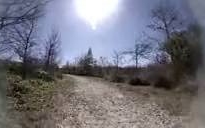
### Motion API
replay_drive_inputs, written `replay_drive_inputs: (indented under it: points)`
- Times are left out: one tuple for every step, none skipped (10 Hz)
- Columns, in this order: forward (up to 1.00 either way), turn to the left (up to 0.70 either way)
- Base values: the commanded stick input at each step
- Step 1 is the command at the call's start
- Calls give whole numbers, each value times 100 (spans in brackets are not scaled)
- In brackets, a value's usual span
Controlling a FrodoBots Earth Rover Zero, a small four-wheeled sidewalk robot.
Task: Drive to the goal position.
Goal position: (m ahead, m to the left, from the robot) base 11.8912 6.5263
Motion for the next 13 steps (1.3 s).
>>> replay_drive_inputs:
  points:
    - [50,0]
    - [50,0]
    - [50,0]
    - [50,0]
    - [50,0]
    - [50,0]
    - [50,0]
    - [50,0]
    - [50,0]
    - [50,0]
    - [50,0]
    - [50,0]
    - [50,0]
